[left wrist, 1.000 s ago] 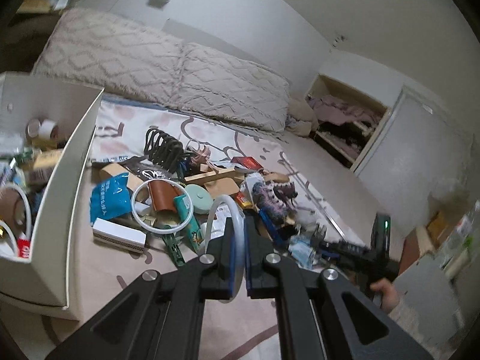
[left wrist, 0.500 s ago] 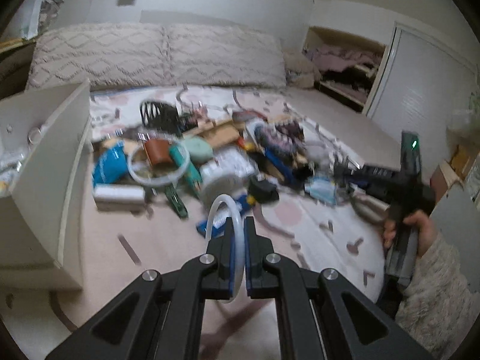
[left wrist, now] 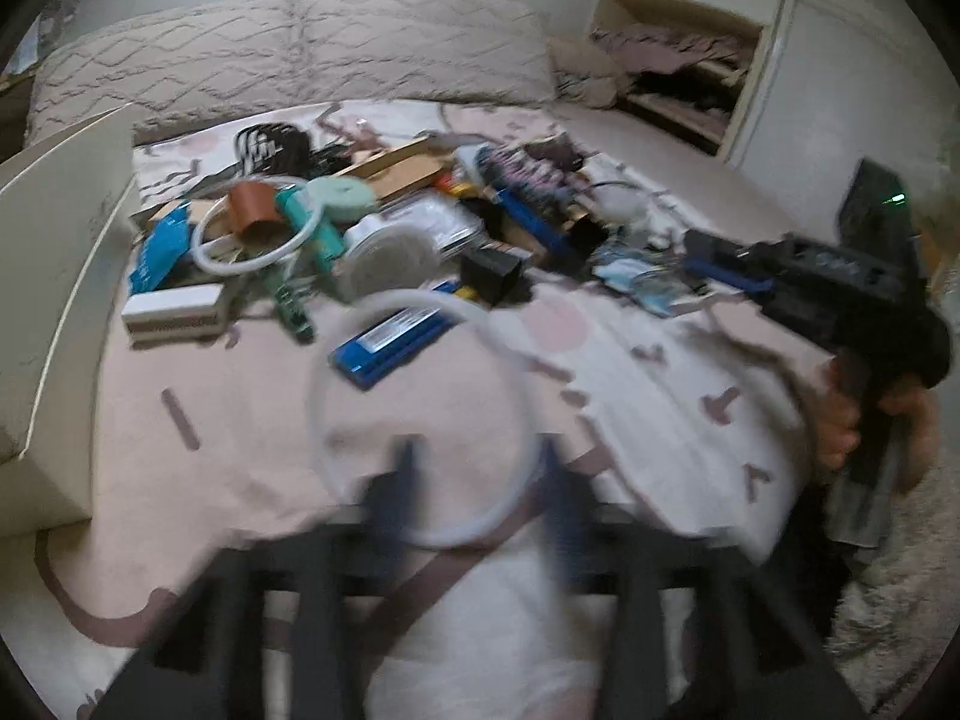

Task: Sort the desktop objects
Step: 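Close the left gripper on the white ring and lift it, then lower the right gripper onto the clear plastic scissors while the left gripper holds the ring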

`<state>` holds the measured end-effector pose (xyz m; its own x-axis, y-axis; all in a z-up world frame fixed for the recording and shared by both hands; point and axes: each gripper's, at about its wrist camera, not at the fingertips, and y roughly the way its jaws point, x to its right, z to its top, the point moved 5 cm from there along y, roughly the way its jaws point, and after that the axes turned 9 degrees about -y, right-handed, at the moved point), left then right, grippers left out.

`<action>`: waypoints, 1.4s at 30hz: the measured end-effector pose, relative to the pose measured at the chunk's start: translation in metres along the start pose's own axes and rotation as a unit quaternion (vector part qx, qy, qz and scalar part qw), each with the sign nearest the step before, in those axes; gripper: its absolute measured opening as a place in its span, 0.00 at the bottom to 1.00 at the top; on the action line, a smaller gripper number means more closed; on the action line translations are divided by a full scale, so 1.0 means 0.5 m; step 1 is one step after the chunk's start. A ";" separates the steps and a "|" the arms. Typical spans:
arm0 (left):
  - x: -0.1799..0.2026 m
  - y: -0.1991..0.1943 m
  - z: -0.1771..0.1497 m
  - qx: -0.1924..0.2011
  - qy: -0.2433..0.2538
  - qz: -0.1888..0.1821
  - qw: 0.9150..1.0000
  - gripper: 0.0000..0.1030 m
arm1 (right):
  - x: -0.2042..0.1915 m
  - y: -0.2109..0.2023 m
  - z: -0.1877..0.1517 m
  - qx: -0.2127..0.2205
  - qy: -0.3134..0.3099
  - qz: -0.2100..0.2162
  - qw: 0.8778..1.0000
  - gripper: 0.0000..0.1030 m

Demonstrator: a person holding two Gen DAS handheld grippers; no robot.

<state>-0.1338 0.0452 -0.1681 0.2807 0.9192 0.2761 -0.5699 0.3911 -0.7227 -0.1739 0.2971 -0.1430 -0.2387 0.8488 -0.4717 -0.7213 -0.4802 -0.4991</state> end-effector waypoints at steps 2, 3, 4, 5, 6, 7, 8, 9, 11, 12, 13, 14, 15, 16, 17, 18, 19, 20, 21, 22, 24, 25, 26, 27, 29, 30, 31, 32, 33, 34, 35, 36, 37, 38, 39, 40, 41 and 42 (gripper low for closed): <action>-0.002 -0.002 -0.001 0.003 0.000 -0.002 1.000 0.62 | 0.000 0.000 0.000 0.001 0.001 0.002 1.000 0.18; -0.003 -0.002 0.000 0.004 -0.001 0.000 1.000 0.64 | 0.000 0.000 0.000 0.001 0.002 0.004 1.000 0.18; -0.006 -0.002 0.002 0.006 -0.003 0.002 1.000 0.66 | 0.001 -0.001 0.000 0.002 0.003 0.005 1.000 0.18; -0.009 -0.001 0.003 0.007 -0.005 0.006 1.000 0.67 | 0.002 -0.002 0.001 0.003 0.004 0.006 1.000 0.18; -0.014 0.001 0.005 0.008 -0.009 0.009 1.000 0.67 | 0.003 -0.004 0.002 0.004 0.004 0.006 1.000 0.18; -0.019 0.003 0.007 0.008 -0.013 0.012 1.000 0.67 | 0.004 -0.007 0.003 0.007 0.004 0.005 1.000 0.18; -0.024 0.004 0.008 0.008 -0.017 0.015 1.000 0.67 | 0.006 -0.011 0.006 0.011 0.004 0.002 1.000 0.18; -0.028 0.004 0.009 0.009 -0.021 0.018 1.000 0.67 | 0.010 -0.016 0.009 0.015 0.004 -0.003 1.000 0.18; -0.035 0.004 0.012 0.015 -0.027 0.025 0.999 0.68 | 0.021 -0.028 0.020 0.027 0.004 -0.021 0.999 0.18; -0.037 0.004 0.014 0.017 -0.030 0.027 0.999 0.70 | 0.030 -0.034 0.028 0.034 0.003 -0.035 0.999 0.18; -0.041 0.004 0.015 0.020 -0.034 0.029 0.999 0.75 | 0.039 -0.038 0.037 0.038 0.002 -0.049 0.998 0.18; -0.043 0.005 0.016 0.021 -0.037 0.030 0.999 0.75 | 0.049 -0.040 0.048 0.042 -0.001 -0.066 0.997 0.18; -0.044 0.007 0.017 0.021 -0.039 0.030 0.999 0.76 | 0.058 -0.041 0.059 0.042 -0.006 -0.083 0.996 0.18; -0.045 0.010 0.017 0.020 -0.039 0.031 0.999 0.76 | 0.068 -0.040 0.070 0.042 -0.014 -0.102 0.994 0.18; -0.045 0.012 0.017 0.019 -0.039 0.033 0.999 0.76 | 0.079 -0.037 0.082 0.039 -0.022 -0.121 0.992 0.18; -0.045 0.015 0.016 0.017 -0.037 0.035 0.999 0.76 | 0.090 -0.032 0.091 0.035 -0.027 -0.134 0.990 0.18; -0.044 0.018 0.015 0.017 -0.035 0.038 0.999 0.76 | 0.100 -0.026 0.096 0.030 -0.027 -0.140 0.989 0.18; -0.043 0.020 0.015 0.016 -0.034 0.040 0.998 0.76 | 0.113 -0.017 0.098 0.023 -0.020 -0.140 0.990 0.18; -0.042 0.021 0.014 0.017 -0.033 0.041 0.998 0.76 | 0.126 -0.006 0.099 0.014 -0.009 -0.136 0.991 0.18; -0.040 0.022 0.013 0.018 -0.031 0.040 0.999 0.76 | 0.136 0.006 0.097 0.004 0.000 -0.131 0.991 0.18; -0.034 0.024 0.012 0.019 -0.027 0.038 0.999 0.76 | 0.146 0.023 0.094 -0.009 0.012 -0.118 0.993 0.18; -0.031 0.025 0.012 0.019 -0.025 0.037 0.999 0.78 | 0.148 0.033 0.093 -0.017 0.015 -0.107 0.994 0.18; -0.029 0.027 0.011 0.019 -0.024 0.037 0.999 0.79 | 0.146 0.040 0.093 -0.023 0.015 -0.100 0.995 0.18; -0.028 0.028 0.011 0.019 -0.022 0.036 0.999 0.82 | 0.141 0.043 0.092 -0.026 0.013 -0.096 0.995 0.18; -0.025 0.030 0.009 0.021 -0.018 0.040 0.999 0.82 | 0.126 0.039 0.085 -0.028 0.006 -0.086 0.996 0.18; -0.024 0.031 0.008 0.022 -0.016 0.042 0.999 0.83 | 0.117 0.035 0.079 -0.028 0.002 -0.081 0.996 0.18; -0.024 0.033 0.008 0.022 -0.015 0.044 0.999 0.83 | 0.109 0.030 0.072 -0.030 -0.004 -0.077 0.997 0.18; -0.024 0.035 0.008 0.023 -0.014 0.045 0.999 0.83 | 0.101 0.027 0.066 -0.034 -0.008 -0.076 0.997 0.18; -0.024 0.036 0.009 0.023 -0.014 0.046 0.999 0.84 | 0.095 0.026 0.057 -0.042 -0.011 -0.073 0.996 0.18; -0.024 0.037 0.008 0.022 -0.013 0.046 0.999 0.85 | 0.091 0.027 0.049 -0.051 -0.012 -0.071 0.996 0.18; -0.023 0.038 0.008 0.022 -0.012 0.046 0.999 0.85 | 0.088 0.028 0.040 -0.059 -0.013 -0.071 0.996 0.18; -0.022 0.040 0.006 0.021 -0.009 0.048 0.999 0.86 | 0.083 0.029 0.029 -0.069 -0.013 -0.066 0.995 0.18; -0.021 0.042 0.005 0.021 -0.006 0.050 0.998 0.87 | 0.078 0.030 0.021 -0.075 -0.013 -0.058 0.995 0.18; -0.020 0.043 0.004 0.021 -0.004 0.052 0.998 0.87 | 0.071 0.031 0.014 -0.081 -0.011 -0.046 0.996 0.18; -0.019 0.044 0.004 0.021 -0.002 0.053 0.998 0.88 | 0.062 0.031 0.008 -0.086 -0.012 -0.037 0.996 0.18; -0.018 0.046 0.004 0.022 -0.001 0.054 0.998 0.89 | 0.050 0.032 0.001 -0.091 -0.019 -0.031 0.995 0.18; -0.017 0.047 0.004 0.022 0.000 0.054 0.998 0.89 | 0.040 0.033 -0.005 -0.096 -0.027 -0.026 0.995 0.18; -0.016 0.047 0.004 0.022 0.000 0.054 0.998 0.90 | 0.028 0.035 -0.012 -0.103 -0.037 -0.021 0.994 0.18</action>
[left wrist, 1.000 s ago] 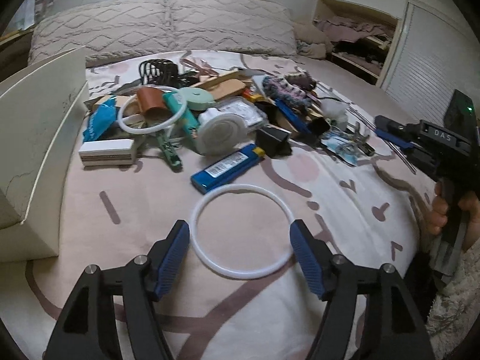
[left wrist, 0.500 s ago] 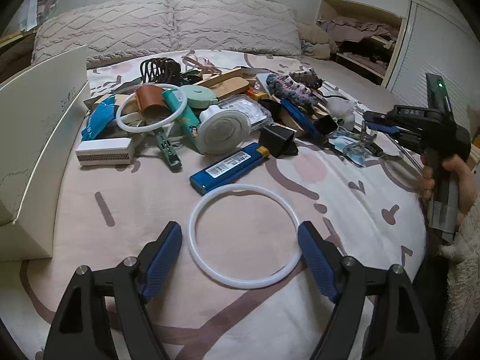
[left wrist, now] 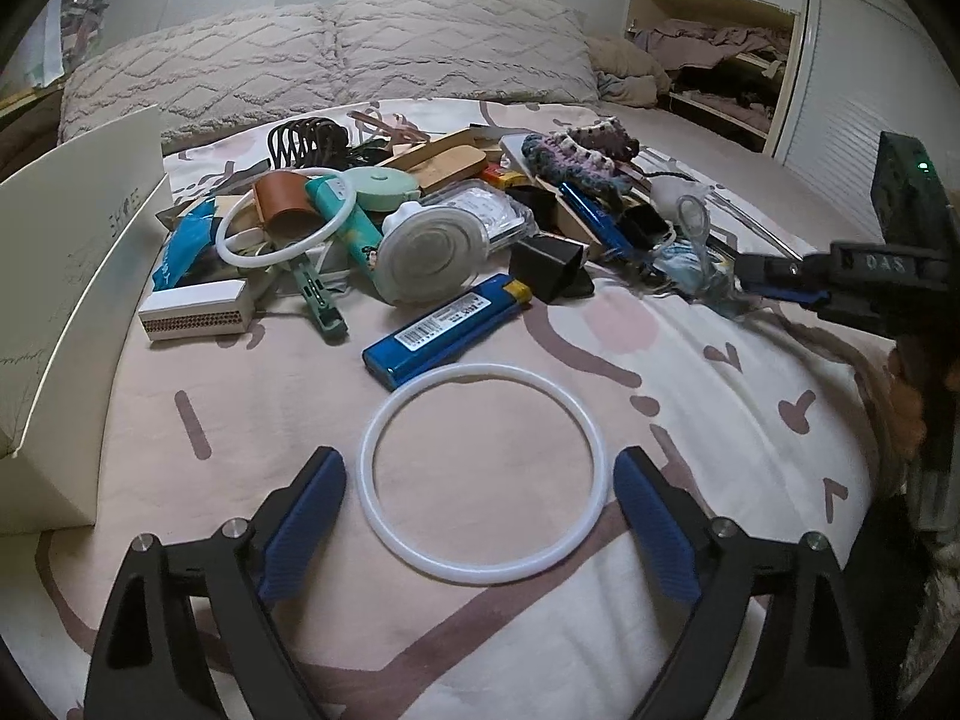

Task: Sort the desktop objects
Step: 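Lower the right gripper onto the clear plastic scissors while the left gripper holds the ring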

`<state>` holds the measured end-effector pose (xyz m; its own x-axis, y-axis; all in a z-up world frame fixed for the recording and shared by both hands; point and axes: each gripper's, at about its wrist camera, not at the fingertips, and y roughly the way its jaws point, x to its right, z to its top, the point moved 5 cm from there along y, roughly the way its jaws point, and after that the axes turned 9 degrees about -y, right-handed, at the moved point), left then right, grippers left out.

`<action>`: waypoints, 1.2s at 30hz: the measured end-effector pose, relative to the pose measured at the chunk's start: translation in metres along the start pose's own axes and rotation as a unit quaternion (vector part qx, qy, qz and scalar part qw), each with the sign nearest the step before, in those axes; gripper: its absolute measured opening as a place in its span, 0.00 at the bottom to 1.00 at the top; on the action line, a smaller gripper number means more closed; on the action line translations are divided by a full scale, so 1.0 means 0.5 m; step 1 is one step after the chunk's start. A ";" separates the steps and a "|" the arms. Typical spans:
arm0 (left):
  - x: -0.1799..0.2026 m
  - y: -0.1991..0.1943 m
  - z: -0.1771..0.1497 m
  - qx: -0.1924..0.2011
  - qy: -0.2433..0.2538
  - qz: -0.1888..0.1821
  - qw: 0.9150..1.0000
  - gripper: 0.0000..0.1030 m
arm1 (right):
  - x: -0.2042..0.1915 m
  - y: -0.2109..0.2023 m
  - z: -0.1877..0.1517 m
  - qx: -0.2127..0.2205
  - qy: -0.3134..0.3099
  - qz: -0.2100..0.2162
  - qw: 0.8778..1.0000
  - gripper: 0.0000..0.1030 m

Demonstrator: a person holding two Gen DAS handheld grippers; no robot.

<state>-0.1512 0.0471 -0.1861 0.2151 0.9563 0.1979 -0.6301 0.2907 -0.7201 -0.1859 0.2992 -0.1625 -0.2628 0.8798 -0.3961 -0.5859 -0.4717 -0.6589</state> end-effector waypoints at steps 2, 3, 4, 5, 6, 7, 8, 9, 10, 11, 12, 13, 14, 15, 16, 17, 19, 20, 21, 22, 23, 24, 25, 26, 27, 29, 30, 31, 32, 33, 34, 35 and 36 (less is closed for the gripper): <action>0.000 0.000 0.001 0.000 -0.001 -0.002 1.000 0.91 | -0.023 0.005 -0.012 -0.012 -0.019 0.013 1.000 0.18; 0.000 0.000 0.001 0.000 -0.002 -0.003 1.000 0.91 | -0.033 0.007 -0.018 -0.017 -0.025 0.022 0.999 0.18; 0.000 -0.001 0.001 0.000 -0.003 -0.004 1.000 0.91 | -0.044 0.007 -0.024 -0.019 -0.032 0.036 0.999 0.18; 0.000 -0.002 0.001 0.000 -0.004 -0.004 1.000 0.91 | -0.055 0.006 -0.027 -0.021 -0.037 0.056 0.998 0.18; 0.001 -0.002 0.000 0.000 -0.004 -0.004 1.000 0.91 | -0.063 0.005 -0.027 -0.020 -0.041 0.072 0.996 0.18; 0.001 -0.002 0.000 0.000 -0.004 -0.004 1.000 0.91 | -0.069 0.002 -0.027 -0.017 -0.045 0.082 0.996 0.18; 0.001 -0.002 0.000 0.000 -0.003 -0.004 1.000 0.91 | -0.074 -0.001 -0.026 -0.013 -0.047 0.089 0.995 0.18; 0.001 -0.002 0.000 0.000 -0.003 -0.004 1.000 0.91 | -0.075 -0.004 -0.025 -0.008 -0.047 0.092 0.995 0.18; 0.001 -0.002 0.001 0.000 -0.003 -0.004 1.000 0.92 | -0.073 -0.007 -0.024 -0.004 -0.044 0.090 0.995 0.18; 0.001 -0.002 0.001 0.000 -0.004 -0.005 1.000 0.92 | -0.067 -0.010 -0.022 0.001 -0.040 0.084 0.996 0.18; 0.002 -0.001 0.000 0.000 -0.004 -0.005 1.000 0.93 | -0.057 -0.014 -0.020 0.007 -0.033 0.075 0.997 0.18; 0.003 -0.001 0.000 0.000 -0.003 -0.005 1.000 0.94 | -0.048 -0.017 -0.016 0.013 -0.026 0.065 0.997 0.18; 0.004 0.000 0.000 0.000 -0.002 -0.004 1.000 0.94 | -0.036 -0.022 -0.013 0.020 -0.016 0.053 0.998 0.18; 0.005 0.000 -0.001 0.000 -0.001 -0.003 1.000 0.94 | -0.027 -0.025 -0.010 0.025 -0.009 0.043 0.999 0.18; 0.006 0.000 -0.001 0.000 -0.001 -0.002 1.000 0.94 | -0.020 -0.028 -0.008 0.029 -0.004 0.035 0.999 0.18; 0.007 0.001 -0.001 0.000 0.000 -0.002 1.000 0.95 | -0.015 -0.029 -0.005 0.031 -0.001 0.033 0.999 0.18; 0.009 0.004 -0.003 -0.001 0.002 0.000 1.000 0.97 | -0.023 -0.032 -0.001 0.038 -0.007 0.046 0.998 0.18; 0.009 0.006 -0.003 -0.002 0.003 0.002 1.000 0.98 | -0.034 -0.035 0.002 0.043 -0.022 0.047 0.998 0.18; 0.010 0.007 -0.004 -0.003 0.004 0.004 1.000 0.98 | -0.046 -0.037 0.004 0.049 -0.043 0.040 0.997 0.23; 0.010 0.008 -0.004 -0.004 0.004 0.004 1.000 0.99 | -0.061 -0.039 0.005 0.055 -0.066 0.025 0.996 0.32; 0.008 0.009 -0.004 -0.005 0.003 0.003 1.000 0.99 | -0.073 -0.042 0.006 0.060 -0.086 0.008 0.994 0.63; 0.007 0.009 -0.003 -0.007 0.000 0.002 1.000 0.99 | -0.086 -0.045 0.005 0.066 -0.105 -0.006 0.992 0.81; 0.006 0.010 -0.003 -0.010 -0.002 0.000 1.000 0.99 | -0.098 -0.047 0.003 0.068 -0.121 -0.010 0.990 0.81; 0.005 0.012 -0.003 -0.012 -0.005 -0.001 1.000 0.99 | -0.107 -0.048 0.002 0.066 -0.134 -0.011 0.989 0.81; 0.004 0.013 -0.002 -0.015 -0.008 -0.001 1.000 1.00 | -0.113 -0.046 0.000 0.062 -0.143 -0.016 0.988 0.81; 0.004 0.016 -0.002 -0.017 -0.015 0.001 1.000 1.00 | -0.116 -0.035 -0.004 0.049 -0.158 -0.044 0.985 0.81; 0.004 0.018 -0.002 -0.017 -0.018 0.003 1.000 1.00 | -0.115 -0.028 -0.006 0.043 -0.163 -0.059 0.984 0.81; 0.005 0.021 -0.001 -0.017 -0.020 0.006 1.000 1.00 | -0.113 -0.022 -0.007 0.036 -0.168 -0.073 0.982 0.81; 0.005 0.025 0.001 -0.017 -0.021 0.009 1.000 1.00 | -0.112 -0.016 -0.009 0.031 -0.172 -0.083 0.981 0.81; 0.005 0.028 0.003 -0.018 -0.021 0.010 1.000 1.00 | -0.111 -0.012 -0.011 0.027 -0.174 -0.086 0.981 0.81; 0.004 0.030 0.005 -0.018 -0.022 0.010 1.000 1.00 | -0.111 -0.010 -0.011 0.024 -0.175 -0.083 0.981 0.81; 0.003 0.032 0.006 -0.017 -0.023 0.008 1.000 1.00 | -0.112 -0.009 -0.012 0.023 -0.174 -0.078 0.981 0.81; 0.003 0.032 0.006 -0.016 -0.023 0.006 1.000 1.00 | -0.114 -0.008 -0.011 0.024 -0.175 -0.073 0.982 0.81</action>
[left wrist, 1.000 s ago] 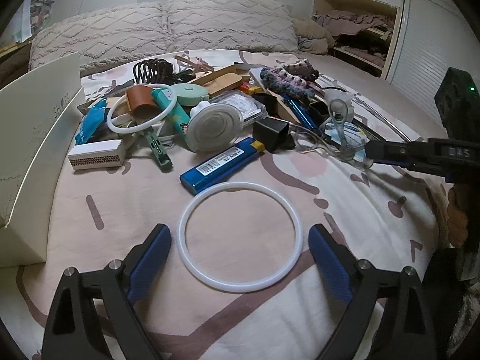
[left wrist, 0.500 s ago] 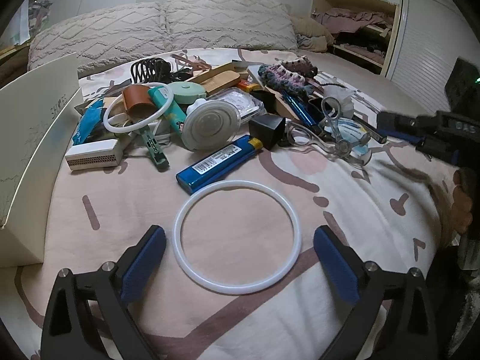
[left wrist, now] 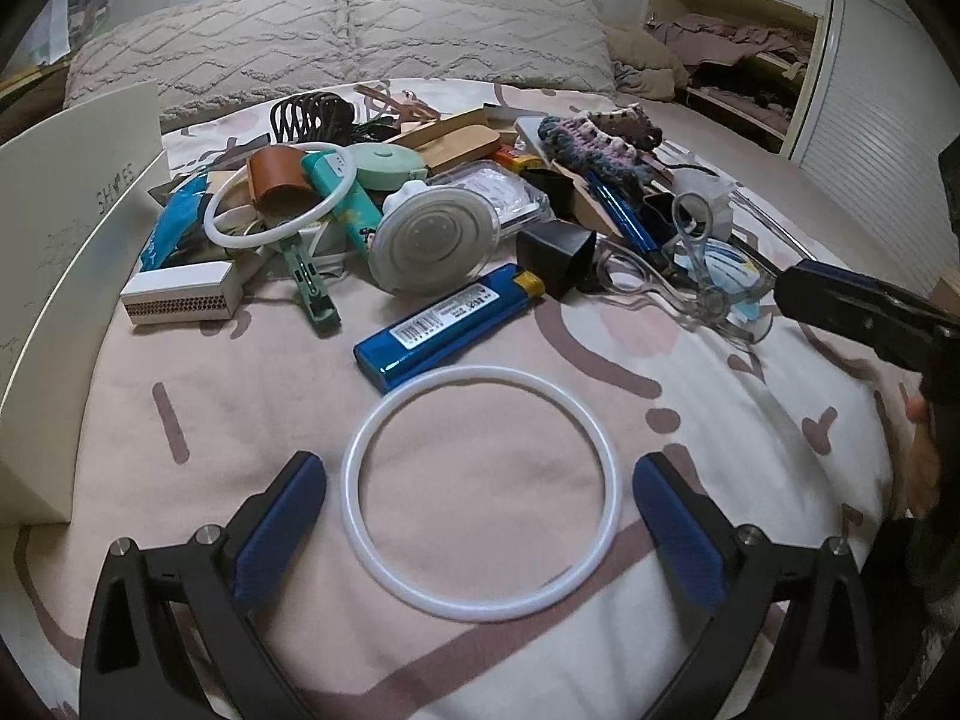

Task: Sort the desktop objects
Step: 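Lower the right gripper onto the clear plastic scissors while the left gripper holds the ring, then close the right gripper on the clear scissors and lift them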

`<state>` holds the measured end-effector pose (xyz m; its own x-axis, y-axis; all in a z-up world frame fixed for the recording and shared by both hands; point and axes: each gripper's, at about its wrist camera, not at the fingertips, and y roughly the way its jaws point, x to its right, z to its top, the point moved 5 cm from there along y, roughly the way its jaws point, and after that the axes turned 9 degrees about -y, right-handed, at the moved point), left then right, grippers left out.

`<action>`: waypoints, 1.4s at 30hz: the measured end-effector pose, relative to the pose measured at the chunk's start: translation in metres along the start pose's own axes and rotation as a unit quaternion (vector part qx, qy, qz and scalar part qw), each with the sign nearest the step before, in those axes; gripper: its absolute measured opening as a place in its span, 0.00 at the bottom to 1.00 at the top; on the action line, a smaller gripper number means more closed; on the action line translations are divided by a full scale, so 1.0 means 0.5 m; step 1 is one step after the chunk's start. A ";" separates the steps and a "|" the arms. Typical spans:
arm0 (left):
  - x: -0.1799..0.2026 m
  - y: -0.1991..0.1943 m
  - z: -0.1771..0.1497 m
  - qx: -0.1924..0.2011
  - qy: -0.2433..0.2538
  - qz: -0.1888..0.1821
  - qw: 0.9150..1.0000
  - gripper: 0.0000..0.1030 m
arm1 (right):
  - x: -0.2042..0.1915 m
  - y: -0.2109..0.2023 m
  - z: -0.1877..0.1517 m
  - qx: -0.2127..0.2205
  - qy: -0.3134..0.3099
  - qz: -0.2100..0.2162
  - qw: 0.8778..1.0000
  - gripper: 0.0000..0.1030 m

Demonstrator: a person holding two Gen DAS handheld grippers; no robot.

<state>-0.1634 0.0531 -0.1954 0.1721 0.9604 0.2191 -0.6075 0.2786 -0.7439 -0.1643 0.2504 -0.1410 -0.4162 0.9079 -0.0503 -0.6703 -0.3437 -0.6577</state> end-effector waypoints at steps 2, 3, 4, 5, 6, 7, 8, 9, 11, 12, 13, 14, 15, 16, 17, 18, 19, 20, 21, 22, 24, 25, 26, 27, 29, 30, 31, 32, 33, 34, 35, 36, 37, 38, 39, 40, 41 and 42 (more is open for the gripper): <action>0.000 0.000 0.001 0.002 0.000 -0.002 1.000 1.00 | -0.008 -0.003 0.001 0.006 -0.002 0.017 1.000 0.81; 0.001 -0.001 0.000 0.003 0.001 -0.001 1.000 1.00 | -0.012 -0.005 0.001 0.006 -0.005 0.027 1.000 0.81; 0.001 -0.001 0.000 0.005 0.002 0.000 1.000 1.00 | -0.018 -0.006 0.000 0.004 -0.010 0.032 0.999 0.81; 0.001 -0.001 -0.001 0.008 0.002 0.000 1.000 1.00 | -0.026 -0.004 -0.002 -0.005 -0.021 0.035 0.999 0.81; 0.000 -0.002 -0.002 0.011 0.001 -0.003 1.000 1.00 | -0.034 -0.001 -0.006 -0.019 -0.038 0.033 0.999 0.81; -0.002 -0.003 -0.002 0.014 -0.001 -0.006 1.000 1.00 | -0.043 0.004 -0.011 -0.036 -0.062 0.022 0.997 0.81; -0.002 -0.004 -0.002 0.016 -0.003 -0.008 1.000 1.00 | -0.053 0.009 -0.016 -0.053 -0.091 0.004 0.994 0.81; -0.002 -0.004 -0.002 0.016 -0.003 -0.008 1.000 1.00 | -0.062 0.011 -0.021 -0.067 -0.121 -0.012 0.990 0.81; -0.002 -0.004 -0.002 0.018 -0.002 -0.008 1.000 1.00 | -0.078 0.008 -0.023 -0.083 -0.177 -0.044 0.980 0.81; -0.002 -0.005 -0.002 0.019 -0.003 -0.008 1.000 1.00 | -0.084 0.005 -0.020 -0.086 -0.200 -0.060 0.974 0.81; -0.003 -0.006 -0.002 0.020 -0.004 -0.009 1.000 0.99 | -0.089 0.001 -0.016 -0.085 -0.224 -0.077 0.968 0.81; -0.003 -0.006 -0.002 0.021 -0.004 -0.009 1.000 0.99 | -0.094 -0.003 -0.011 -0.082 -0.250 -0.098 0.960 0.81; -0.004 -0.007 -0.002 0.021 -0.005 -0.009 1.000 0.98 | -0.100 -0.005 -0.007 -0.079 -0.284 -0.126 0.947 0.81; -0.004 -0.008 -0.002 0.022 -0.005 -0.009 1.000 0.98 | -0.106 -0.005 -0.004 -0.076 -0.314 -0.150 0.934 0.81; -0.004 -0.008 -0.002 0.023 -0.006 -0.009 1.000 0.97 | -0.115 -0.004 -0.004 -0.073 -0.350 -0.172 0.918 0.80; -0.004 -0.009 -0.002 0.024 -0.005 -0.008 1.000 0.97 | -0.126 -0.001 -0.011 -0.074 -0.386 -0.186 0.901 0.76; -0.004 -0.009 -0.002 0.024 -0.005 -0.008 1.000 0.97 | -0.133 0.004 -0.018 -0.079 -0.412 -0.192 0.887 0.75; -0.004 -0.010 -0.003 0.025 -0.005 -0.008 1.000 0.97 | -0.138 0.010 -0.026 -0.085 -0.432 -0.195 0.877 0.75; -0.004 -0.010 -0.003 0.025 -0.005 -0.008 1.000 0.96 | -0.141 0.016 -0.032 -0.091 -0.446 -0.198 0.868 0.75; -0.004 -0.011 -0.003 0.025 -0.005 -0.008 1.000 0.96 | -0.144 0.023 -0.039 -0.096 -0.457 -0.201 0.861 0.74; -0.003 -0.012 -0.004 0.026 -0.004 -0.008 1.000 0.96 | -0.148 0.034 -0.051 -0.097 -0.480 -0.222 0.843 0.65; -0.003 -0.012 -0.004 0.026 -0.003 -0.008 1.000 0.96 | -0.148 0.040 -0.056 -0.096 -0.491 -0.235 0.833 0.63; -0.003 -0.012 -0.004 0.026 -0.003 -0.008 1.000 0.96 | -0.148 0.049 -0.059 -0.095 -0.503 -0.248 0.823 0.61; -0.003 -0.012 -0.004 0.026 -0.003 -0.009 1.000 0.96 | -0.147 0.055 -0.062 -0.094 -0.510 -0.256 0.816 0.60; -0.003 -0.012 -0.005 0.025 -0.003 -0.008 1.000 0.96 | -0.144 0.064 -0.063 -0.089 -0.516 -0.262 0.810 0.60; -0.003 -0.012 -0.005 0.025 -0.003 -0.008 1.000 0.96 | -0.142 0.068 -0.062 -0.089 -0.517 -0.264 0.809 0.59; -0.003 -0.012 -0.005 0.025 -0.003 -0.008 1.000 0.96 | -0.141 0.071 -0.062 -0.087 -0.519 -0.265 0.808 0.57; -0.004 -0.012 -0.004 0.026 -0.003 -0.008 1.000 0.96 | -0.143 0.074 -0.064 -0.086 -0.525 -0.264 0.805 0.50; -0.004 -0.012 -0.004 0.026 -0.003 -0.008 1.000 0.96 | -0.146 0.079 -0.068 -0.085 -0.532 -0.261 0.801 0.40; -0.004 -0.012 -0.005 0.025 -0.004 -0.009 1.000 0.96 | -0.151 0.083 -0.073 -0.083 -0.542 -0.259 0.795 0.33; -0.004 -0.012 -0.005 0.025 -0.003 -0.008 1.000 0.96 | -0.157 0.089 -0.078 -0.078 -0.552 -0.262 0.788 0.33; -0.004 -0.012 -0.005 0.026 -0.002 -0.007 1.000 0.96 | -0.160 0.091 -0.078 -0.073 -0.556 -0.264 0.785 0.33; -0.004 -0.012 -0.005 0.026 -0.003 -0.008 1.000 0.96 | -0.160 0.089 -0.076 -0.071 -0.554 -0.264 0.787 0.33; -0.004 -0.012 -0.005 0.026 -0.004 -0.009 1.000 0.96 | -0.157 0.086 -0.070 -0.073 -0.544 -0.257 0.796 0.33; -0.003 -0.013 -0.005 0.026 -0.004 -0.010 1.000 0.96 | -0.154 0.084 -0.064 -0.079 -0.531 -0.247 0.807 0.33; -0.003 -0.013 -0.005 0.026 -0.005 -0.010 1.000 0.96 | -0.150 0.080 -0.058 -0.086 -0.514 -0.233 0.821 0.33; -0.003 -0.013 -0.005 0.026 -0.004 -0.010 1.000 0.96 | -0.146 0.074 -0.050 -0.094 -0.490 -0.214 0.840 0.33; -0.002 -0.013 -0.006 0.026 -0.004 -0.010 1.000 0.96 | -0.142 0.065 -0.041 -0.101 -0.462 -0.193 0.859 0.33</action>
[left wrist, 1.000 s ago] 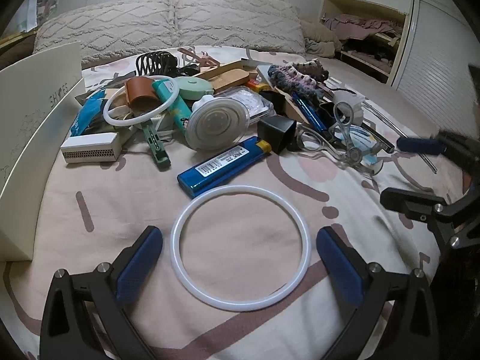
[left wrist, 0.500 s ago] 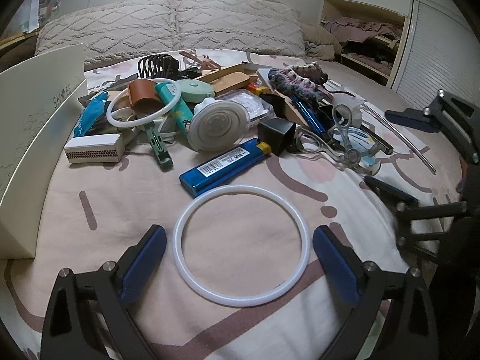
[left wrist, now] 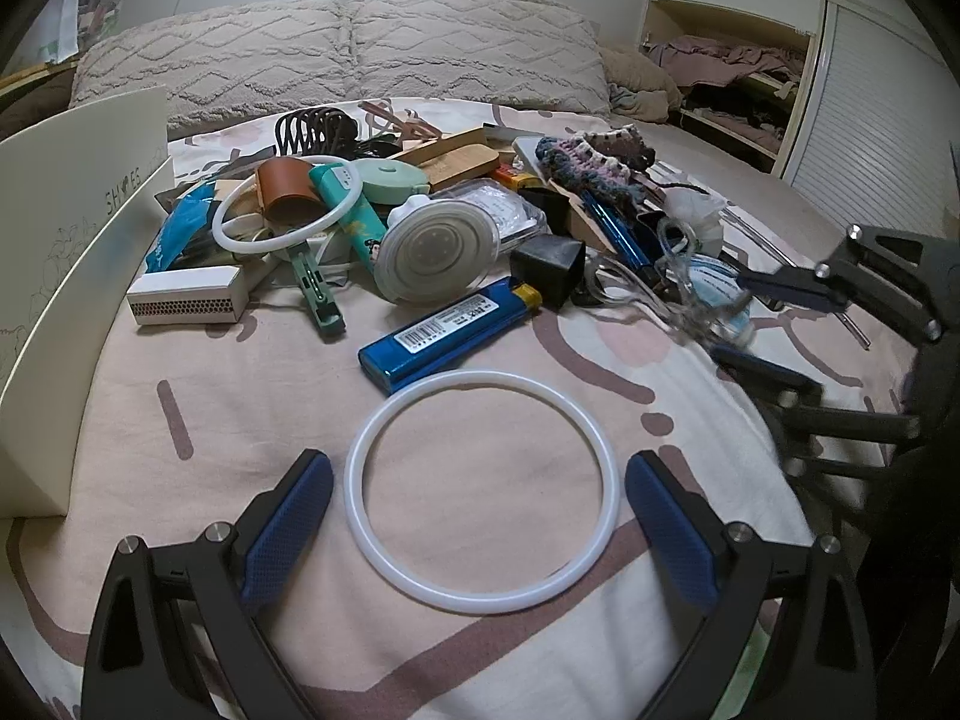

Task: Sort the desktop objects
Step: 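Close the right gripper on the clear scissors and lift them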

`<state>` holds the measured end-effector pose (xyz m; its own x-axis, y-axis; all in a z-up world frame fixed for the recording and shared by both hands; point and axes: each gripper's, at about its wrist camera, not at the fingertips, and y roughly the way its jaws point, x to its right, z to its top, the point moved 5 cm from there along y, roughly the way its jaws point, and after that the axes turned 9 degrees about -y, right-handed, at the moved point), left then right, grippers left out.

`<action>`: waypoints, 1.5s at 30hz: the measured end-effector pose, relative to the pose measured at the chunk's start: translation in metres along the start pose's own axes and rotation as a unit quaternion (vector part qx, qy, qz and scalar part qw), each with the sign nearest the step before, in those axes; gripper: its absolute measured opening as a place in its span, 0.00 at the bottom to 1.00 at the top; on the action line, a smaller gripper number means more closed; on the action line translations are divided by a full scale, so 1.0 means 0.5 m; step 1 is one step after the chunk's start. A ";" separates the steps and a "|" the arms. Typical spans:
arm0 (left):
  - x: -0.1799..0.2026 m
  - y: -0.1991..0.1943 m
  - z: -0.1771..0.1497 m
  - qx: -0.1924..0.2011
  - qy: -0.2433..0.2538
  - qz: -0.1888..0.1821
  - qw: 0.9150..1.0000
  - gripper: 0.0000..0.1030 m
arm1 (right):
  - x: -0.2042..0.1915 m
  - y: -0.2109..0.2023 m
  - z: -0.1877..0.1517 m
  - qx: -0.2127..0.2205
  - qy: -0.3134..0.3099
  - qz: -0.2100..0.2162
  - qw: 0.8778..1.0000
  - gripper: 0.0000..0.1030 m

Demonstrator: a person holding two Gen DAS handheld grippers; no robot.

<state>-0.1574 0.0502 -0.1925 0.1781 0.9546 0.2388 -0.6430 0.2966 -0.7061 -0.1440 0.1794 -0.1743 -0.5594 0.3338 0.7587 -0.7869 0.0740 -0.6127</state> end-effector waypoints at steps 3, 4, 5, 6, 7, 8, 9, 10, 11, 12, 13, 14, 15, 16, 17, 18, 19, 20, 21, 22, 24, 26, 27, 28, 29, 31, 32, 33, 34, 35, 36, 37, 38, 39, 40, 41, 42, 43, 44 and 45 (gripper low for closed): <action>0.000 0.000 0.000 0.000 -0.001 -0.001 1.000 0.96 | 0.038 -0.025 -0.008 0.006 0.110 0.100 0.989 0.33; 0.000 0.000 0.000 0.000 -0.001 -0.001 1.000 0.96 | 0.048 -0.031 -0.013 0.006 0.145 0.131 0.981 0.33; -0.001 0.000 0.000 0.000 -0.001 -0.001 1.000 0.96 | 0.057 -0.037 -0.019 0.005 0.180 0.163 0.970 0.33; -0.001 0.000 0.000 0.000 -0.002 -0.002 1.000 0.96 | 0.062 -0.042 -0.025 0.004 0.208 0.189 0.960 0.33; -0.002 -0.001 0.001 -0.001 -0.003 -0.005 1.000 0.96 | 0.056 -0.051 -0.030 0.004 0.222 0.204 0.953 0.33; -0.002 -0.002 0.001 -0.001 -0.005 -0.007 1.000 0.96 | 0.047 -0.061 -0.037 0.002 0.231 0.213 0.949 0.32; -0.002 -0.002 0.001 0.000 -0.008 -0.010 1.000 0.96 | 0.039 -0.067 -0.043 -0.001 0.237 0.222 0.946 0.31; -0.003 -0.003 0.002 0.000 -0.009 -0.012 1.000 0.96 | 0.029 -0.070 -0.049 -0.005 0.243 0.228 0.943 0.31; -0.004 -0.003 0.002 0.000 -0.010 -0.013 1.000 0.96 | 0.016 -0.071 -0.052 -0.010 0.245 0.230 0.942 0.31; -0.003 -0.003 0.002 0.000 -0.010 -0.013 1.000 0.96 | 0.006 -0.072 -0.056 -0.013 0.245 0.228 0.942 0.31; -0.003 -0.003 0.002 0.000 -0.009 -0.012 1.000 0.96 | 0.002 -0.071 -0.059 -0.012 0.246 0.222 0.943 0.31; -0.004 -0.003 0.002 0.000 -0.008 -0.012 1.000 0.96 | -0.001 -0.073 -0.061 -0.005 0.249 0.210 0.946 0.32; -0.004 -0.003 0.002 0.001 -0.008 -0.012 1.000 0.96 | -0.002 -0.074 -0.063 0.003 0.248 0.199 0.948 0.32; -0.005 -0.003 0.002 0.001 -0.009 -0.012 1.000 0.96 | -0.004 -0.075 -0.063 0.012 0.246 0.192 0.950 0.32; -0.006 -0.003 0.002 0.002 -0.010 -0.014 1.000 0.96 | -0.006 -0.077 -0.061 0.017 0.241 0.185 0.952 0.32; -0.007 -0.002 0.003 0.002 -0.012 -0.016 1.000 0.96 | -0.009 -0.075 -0.060 0.018 0.235 0.180 0.955 0.33; -0.008 -0.002 0.003 0.002 -0.014 -0.018 1.000 0.96 | -0.013 -0.072 -0.058 0.017 0.228 0.177 0.957 0.34; -0.009 -0.003 0.004 0.003 -0.016 -0.020 1.000 0.96 | -0.015 -0.068 -0.057 0.014 0.221 0.173 0.960 0.38; -0.010 -0.003 0.004 0.003 -0.018 -0.023 1.000 0.96 | -0.014 -0.064 -0.057 0.013 0.217 0.168 0.962 0.43; -0.011 -0.003 0.005 0.002 -0.020 -0.026 0.999 0.96 | -0.011 -0.063 -0.057 0.015 0.214 0.163 0.963 0.45; -0.012 -0.004 0.005 0.001 -0.023 -0.033 0.999 0.98 | -0.001 -0.062 -0.054 0.023 0.209 0.152 0.966 0.48; -0.011 -0.003 0.006 -0.001 -0.024 -0.037 0.999 0.98 | 0.005 -0.062 -0.053 0.036 0.195 0.143 0.970 0.48; -0.010 -0.003 0.005 -0.001 -0.023 -0.038 0.999 0.98 | 0.005 -0.059 -0.052 0.039 0.187 0.143 0.971 0.48; -0.009 -0.002 0.005 -0.002 -0.022 -0.038 0.999 0.98 | 0.004 -0.055 -0.050 0.041 0.181 0.147 0.972 0.48; -0.009 -0.002 0.005 -0.002 -0.021 -0.037 0.999 0.98 | 0.002 -0.050 -0.049 0.044 0.177 0.153 0.971 0.48; -0.009 -0.001 0.005 -0.003 -0.021 -0.038 0.999 0.99 | 0.000 -0.044 -0.045 0.052 0.174 0.161 0.970 0.48; -0.009 -0.001 0.005 -0.003 -0.022 -0.039 0.999 0.99 | 0.002 -0.044 -0.043 0.058 0.176 0.164 0.969 0.48; -0.009 -0.001 0.005 -0.004 -0.022 -0.039 0.999 0.99 | 0.004 -0.043 -0.042 0.064 0.179 0.167 0.967 0.48; -0.008 0.000 0.005 -0.004 -0.022 -0.039 0.999 0.99 | 0.006 -0.042 -0.040 0.070 0.183 0.171 0.966 0.48; -0.009 0.000 0.005 -0.004 -0.022 -0.039 0.999 0.99 | 0.008 -0.041 -0.038 0.076 0.188 0.175 0.963 0.48; -0.009 0.000 0.005 -0.004 -0.022 -0.039 0.999 0.99 | 0.010 -0.039 -0.037 0.082 0.197 0.175 0.961 0.48; -0.008 0.000 0.005 -0.004 -0.022 -0.039 0.999 0.99 | 0.013 -0.038 -0.036 0.084 0.206 0.175 0.959 0.47; -0.008 -0.001 0.005 -0.004 -0.023 -0.040 0.999 0.99 | 0.014 -0.034 -0.034 0.084 0.213 0.181 0.956 0.37; -0.008 0.000 0.004 -0.004 -0.023 -0.040 0.999 0.99 | 0.013 -0.030 -0.033 0.083 0.220 0.191 0.953 0.31; -0.008 0.000 0.004 -0.004 -0.022 -0.039 0.999 0.99 | 0.013 -0.026 -0.032 0.081 0.230 0.200 0.949 0.30; -0.008 0.000 0.004 -0.004 -0.021 -0.038 0.999 0.99 | 0.012 -0.025 -0.031 0.080 0.238 0.206 0.946 0.29; -0.007 0.000 0.004 -0.004 -0.019 -0.035 0.999 0.99 | 0.012 -0.024 -0.031 0.080 0.246 0.211 0.943 0.29; -0.006 0.001 0.003 -0.005 -0.014 -0.029 0.999 0.99 | 0.011 -0.022 -0.030 0.079 0.256 0.218 0.939 0.29; -0.002 0.003 0.002 -0.005 -0.007 -0.021 1.000 0.99 | 0.011 -0.020 -0.031 0.077 0.267 0.223 0.934 0.29; 0.001 0.004 0.001 -0.006 0.000 -0.013 1.000 0.99 | 0.011 -0.016 -0.032 0.072 0.278 0.228 0.930 0.29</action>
<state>-0.1593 0.0511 -0.1935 0.1940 0.9468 0.2566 -0.6300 0.3208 -0.7073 -0.1368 0.1956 -0.1688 -0.6540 0.7368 0.1714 -0.5497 -0.3073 -0.7768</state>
